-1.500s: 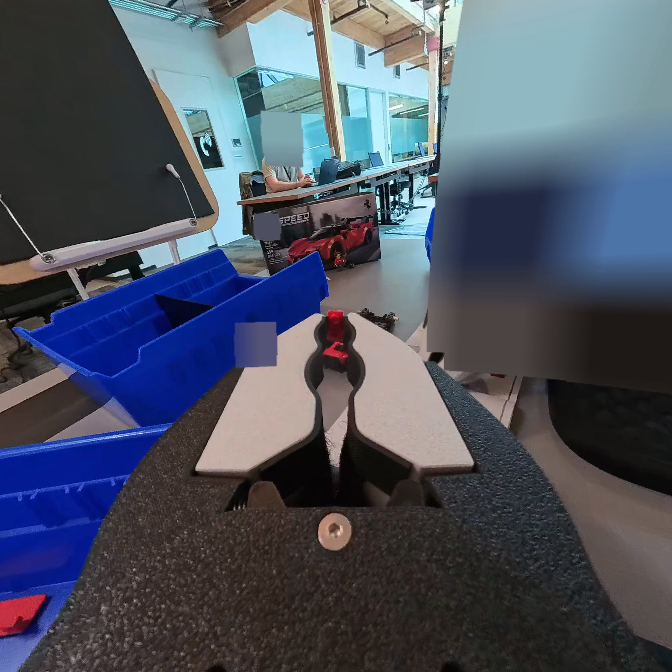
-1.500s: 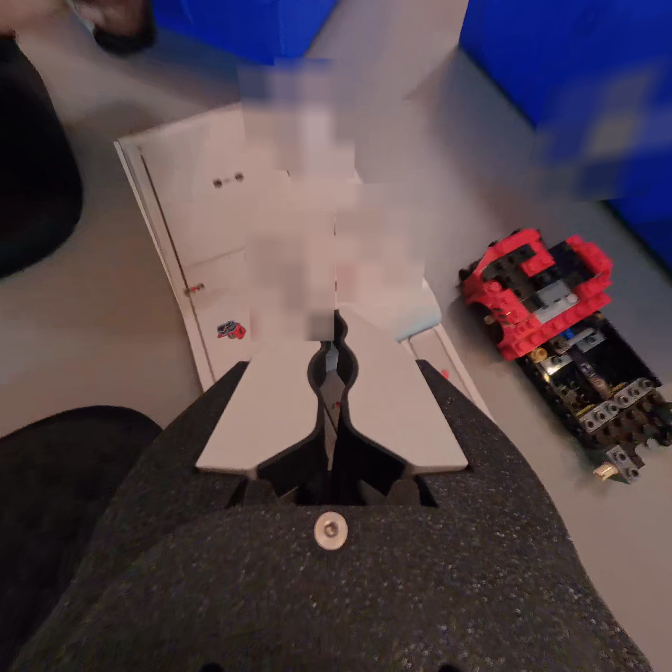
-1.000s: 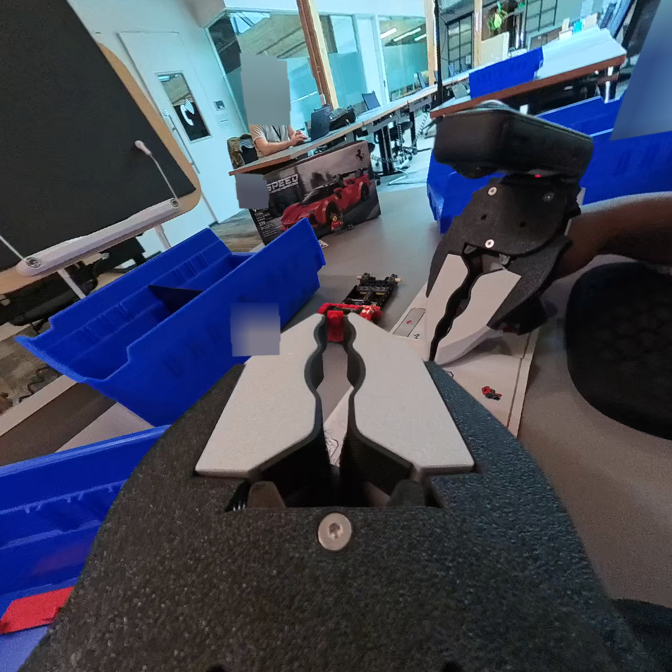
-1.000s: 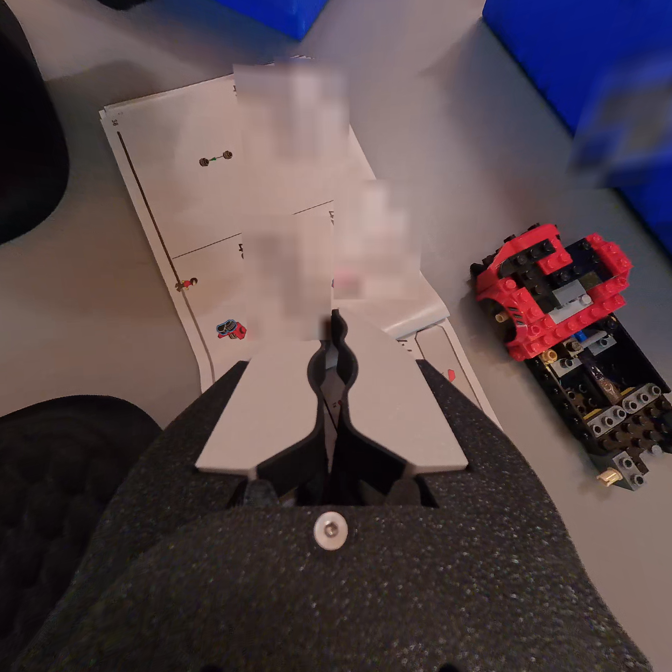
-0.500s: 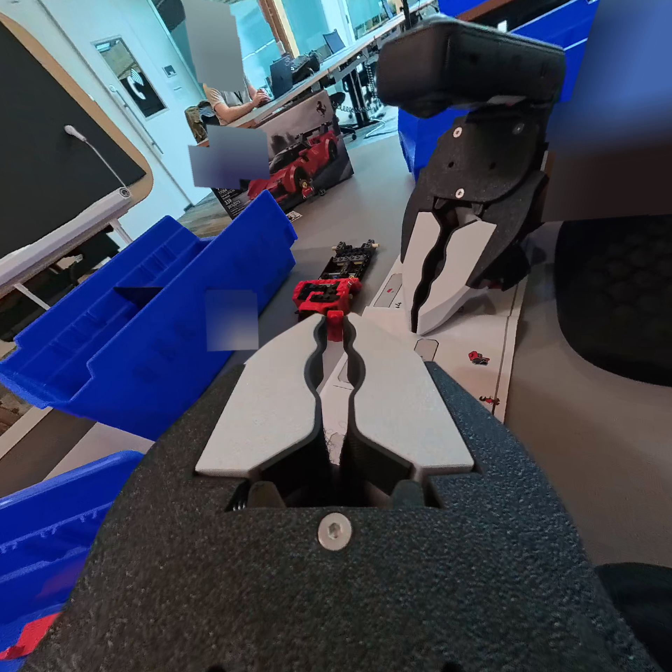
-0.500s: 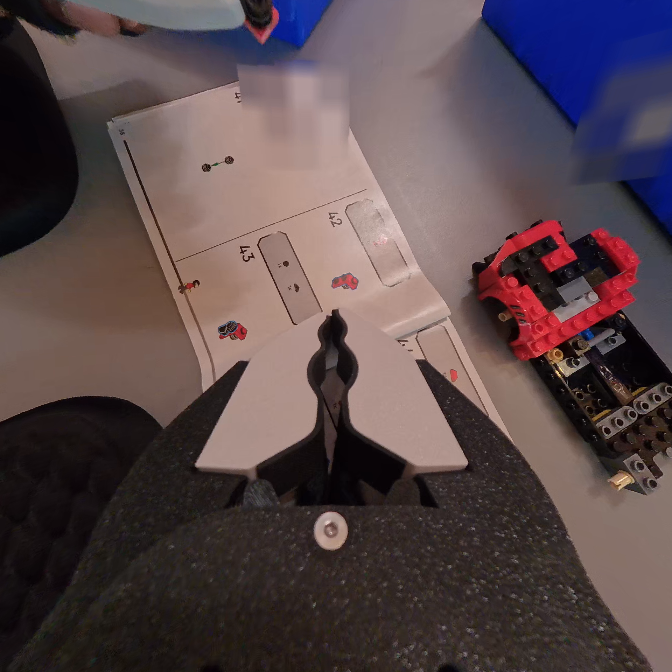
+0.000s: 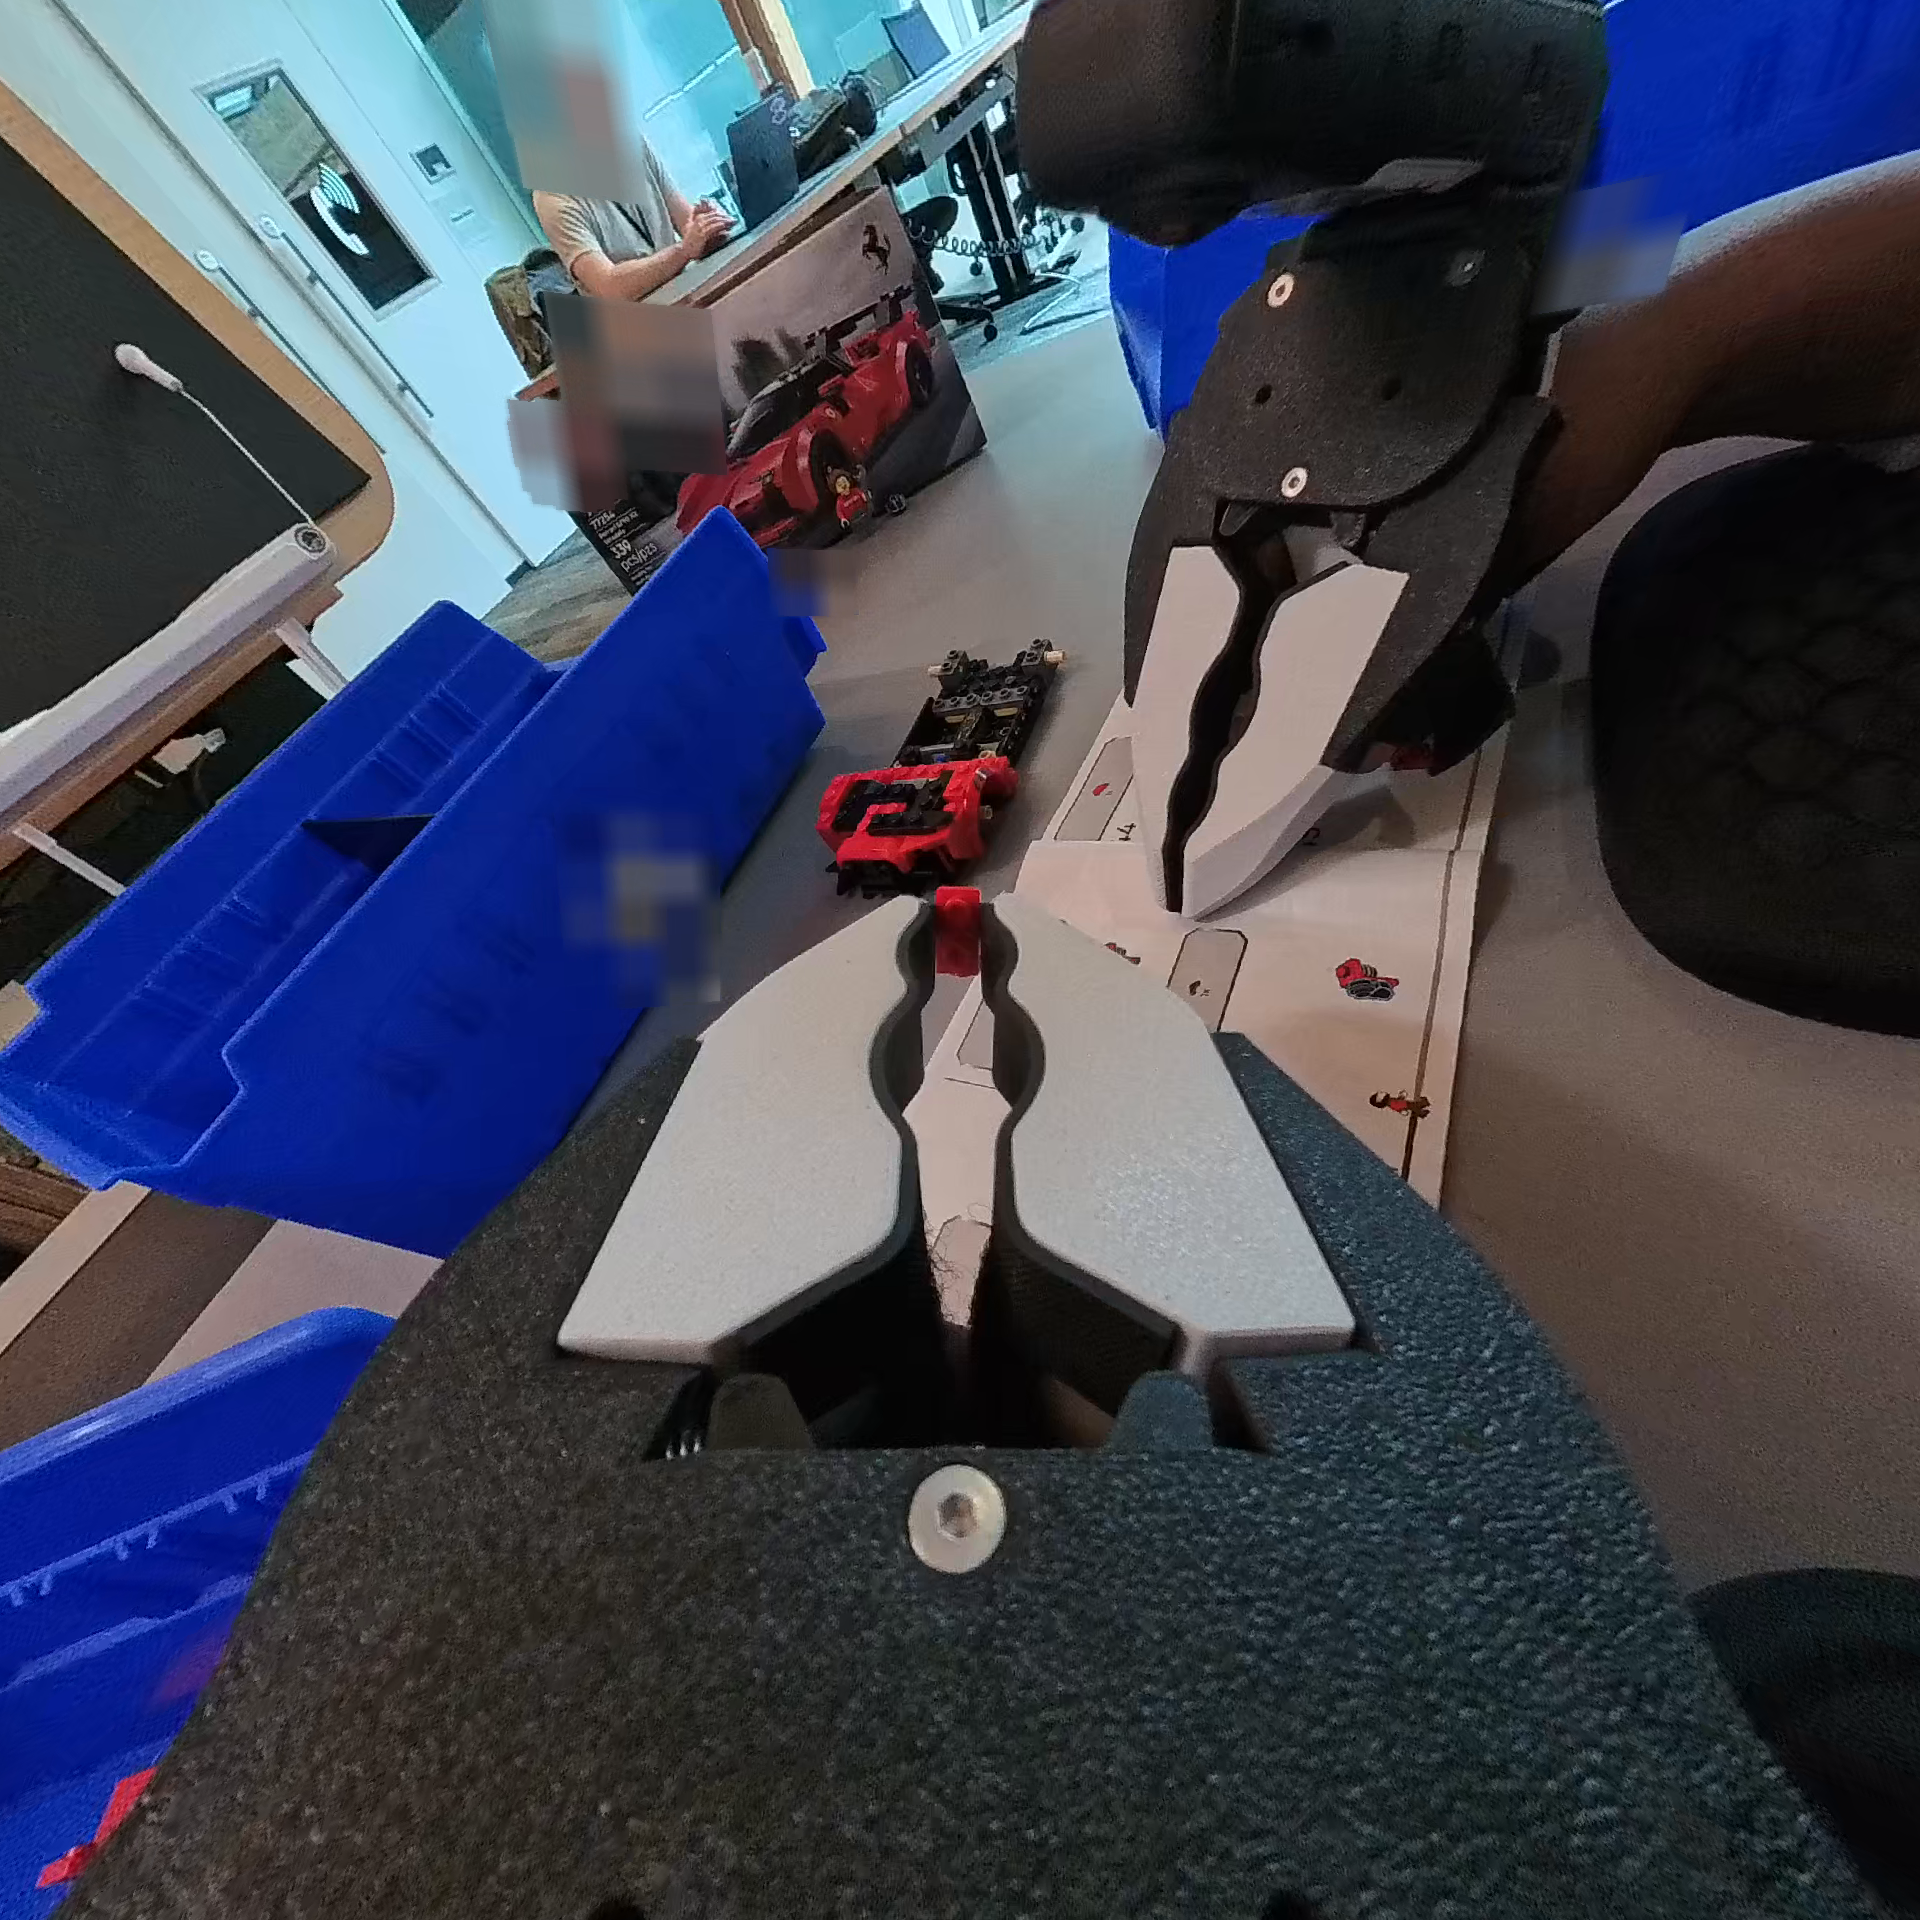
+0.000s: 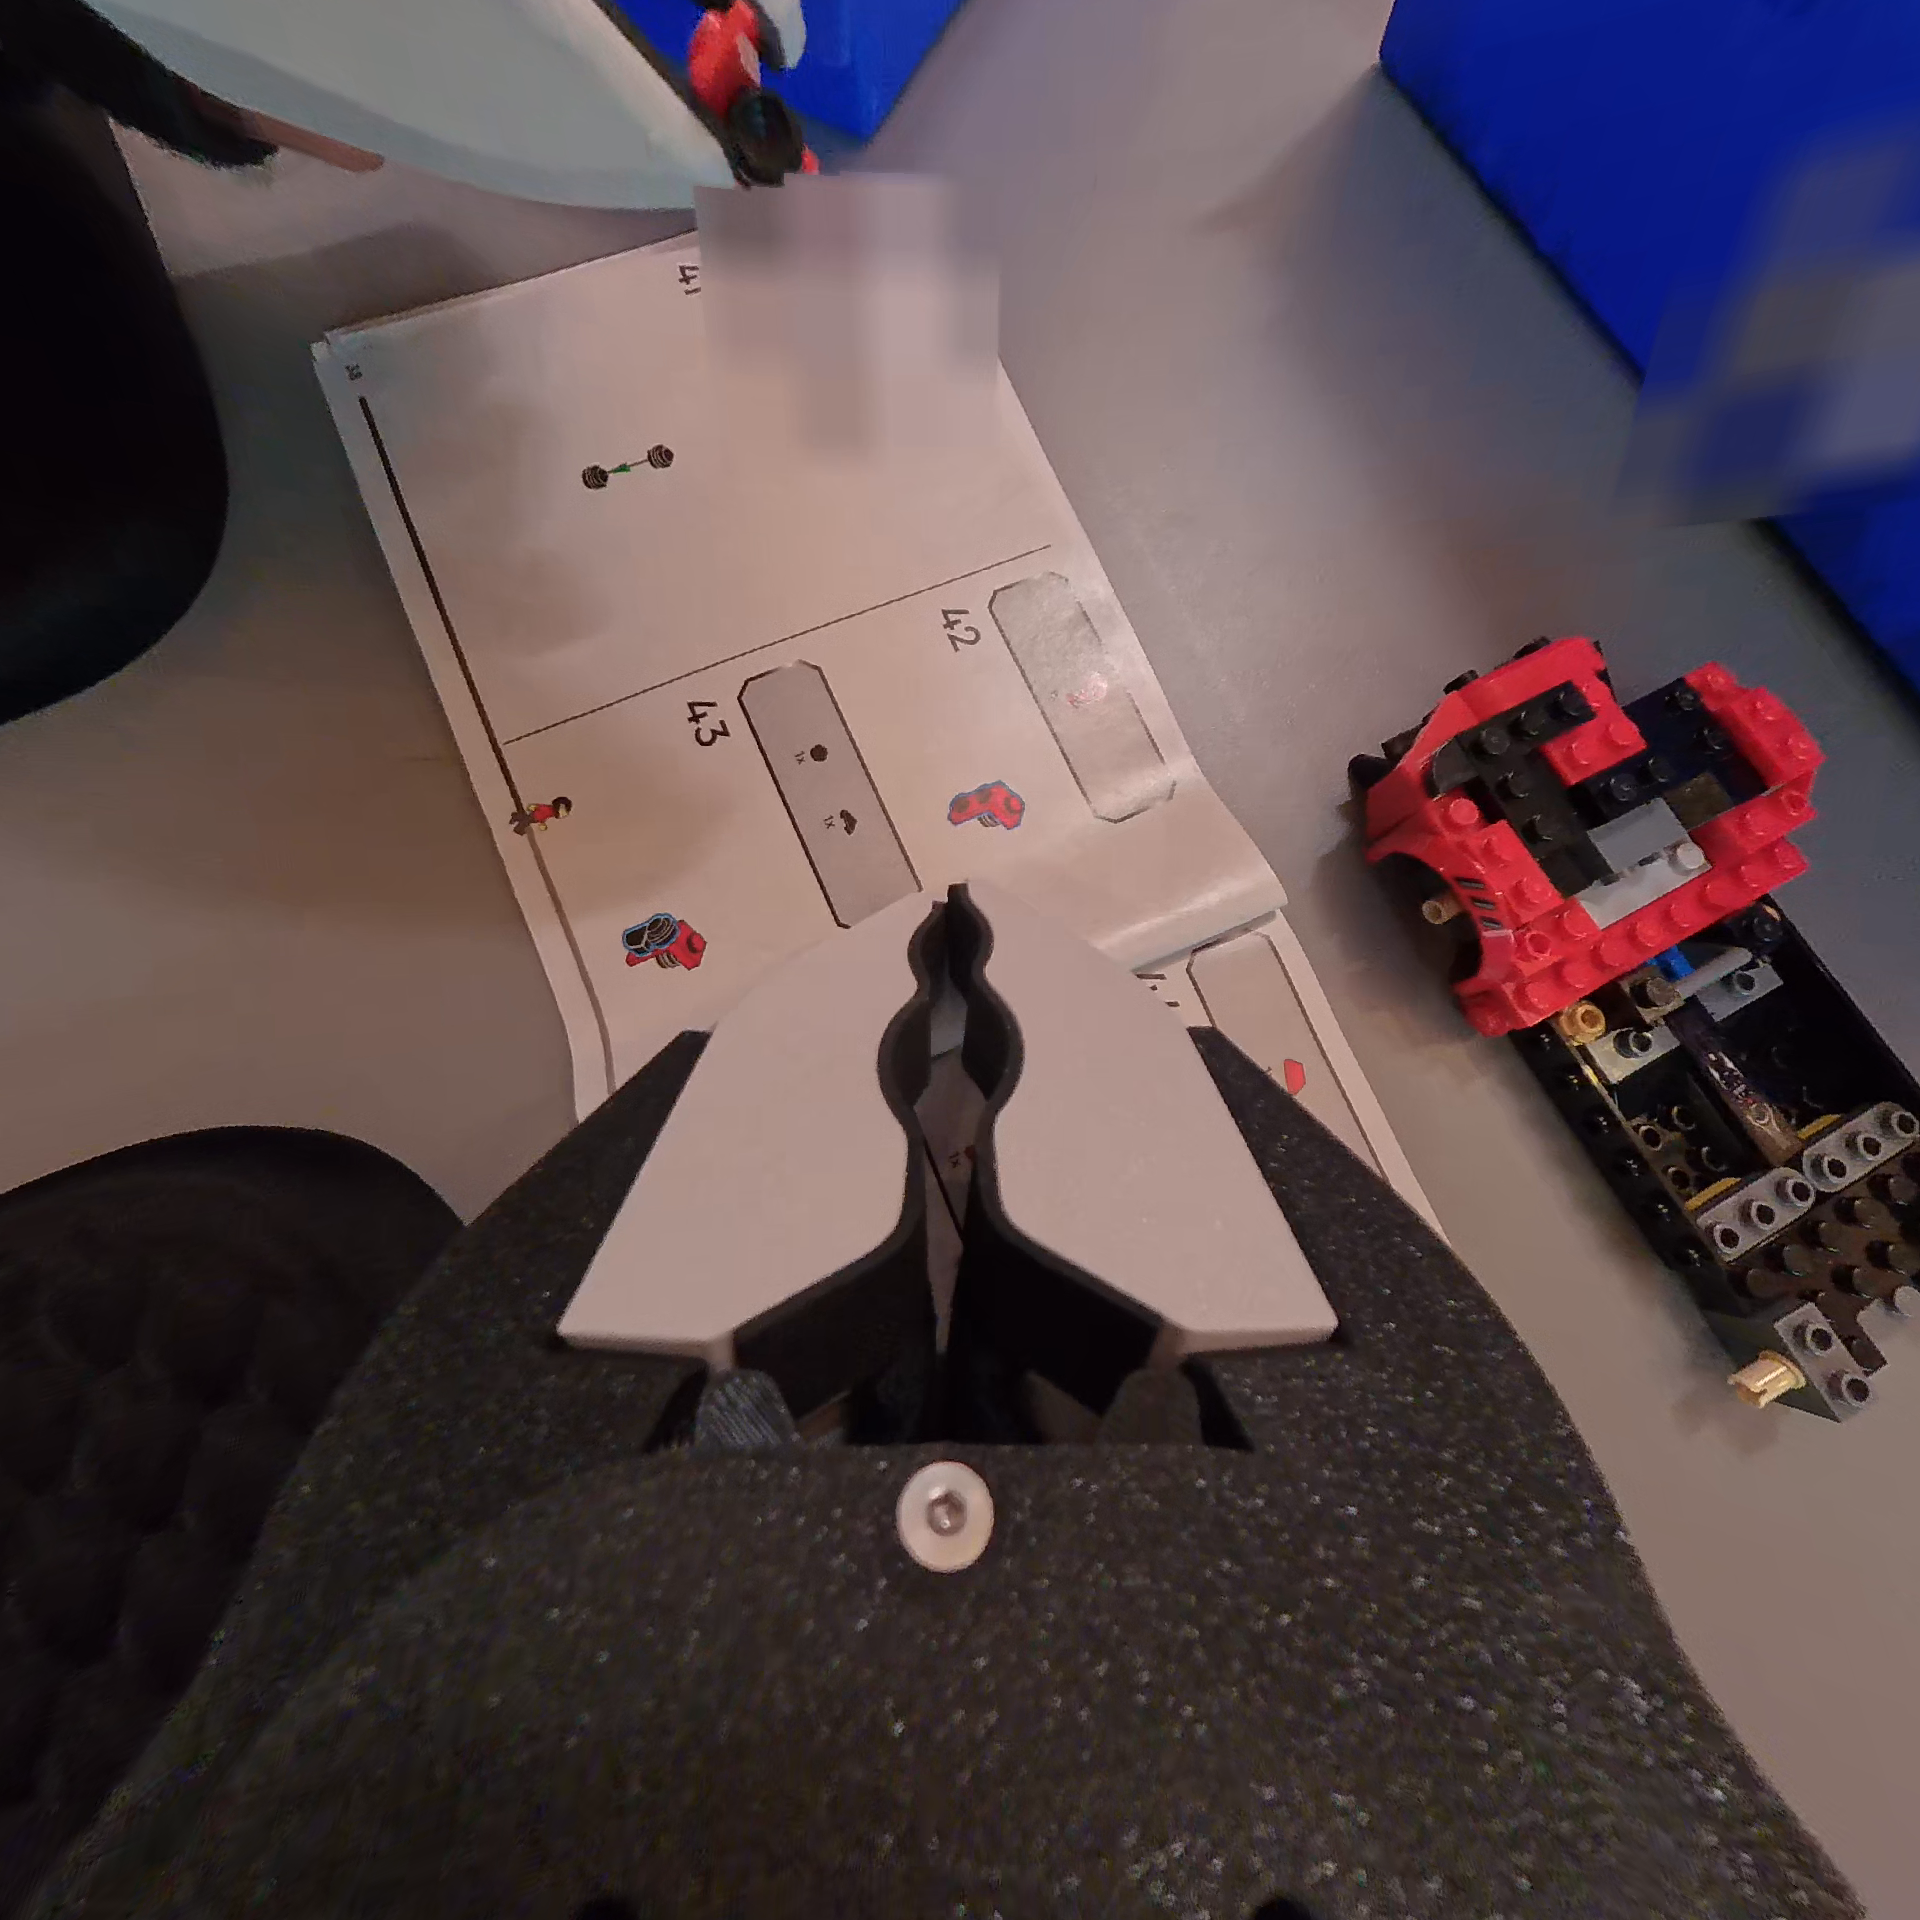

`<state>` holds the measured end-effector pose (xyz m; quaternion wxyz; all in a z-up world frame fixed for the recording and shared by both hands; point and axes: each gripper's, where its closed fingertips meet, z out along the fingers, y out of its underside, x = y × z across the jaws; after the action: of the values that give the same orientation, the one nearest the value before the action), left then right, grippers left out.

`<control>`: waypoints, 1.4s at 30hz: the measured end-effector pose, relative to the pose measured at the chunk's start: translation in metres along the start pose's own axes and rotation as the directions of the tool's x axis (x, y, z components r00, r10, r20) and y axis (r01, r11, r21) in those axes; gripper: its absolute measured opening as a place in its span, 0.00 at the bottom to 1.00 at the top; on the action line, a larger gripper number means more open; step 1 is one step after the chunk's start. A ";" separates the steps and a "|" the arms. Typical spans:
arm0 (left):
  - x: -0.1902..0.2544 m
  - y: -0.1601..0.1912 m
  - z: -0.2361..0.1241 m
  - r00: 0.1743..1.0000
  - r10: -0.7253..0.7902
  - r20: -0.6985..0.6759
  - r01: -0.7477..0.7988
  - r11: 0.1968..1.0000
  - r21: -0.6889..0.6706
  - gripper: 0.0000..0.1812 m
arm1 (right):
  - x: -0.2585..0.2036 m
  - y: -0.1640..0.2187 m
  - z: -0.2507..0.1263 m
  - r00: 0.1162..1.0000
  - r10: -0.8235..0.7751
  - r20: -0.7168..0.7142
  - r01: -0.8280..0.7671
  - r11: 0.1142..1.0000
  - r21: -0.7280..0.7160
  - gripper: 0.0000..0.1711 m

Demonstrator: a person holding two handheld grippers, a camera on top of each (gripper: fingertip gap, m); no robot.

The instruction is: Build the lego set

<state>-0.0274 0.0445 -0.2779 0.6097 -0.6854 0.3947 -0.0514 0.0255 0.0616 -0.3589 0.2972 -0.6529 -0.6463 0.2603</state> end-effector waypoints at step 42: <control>0.023 -0.005 0.002 0.990 0.105 -0.097 -0.102 0.994 0.036 0.04 | 0.007 -0.005 -0.002 0.999 -0.026 -0.045 0.027 0.999 0.016 0.07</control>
<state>-0.0080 0.0324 -0.2831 0.6020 -0.6511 0.4584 -0.0597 0.0236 0.0689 -0.3536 0.3207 -0.6473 -0.6458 0.2470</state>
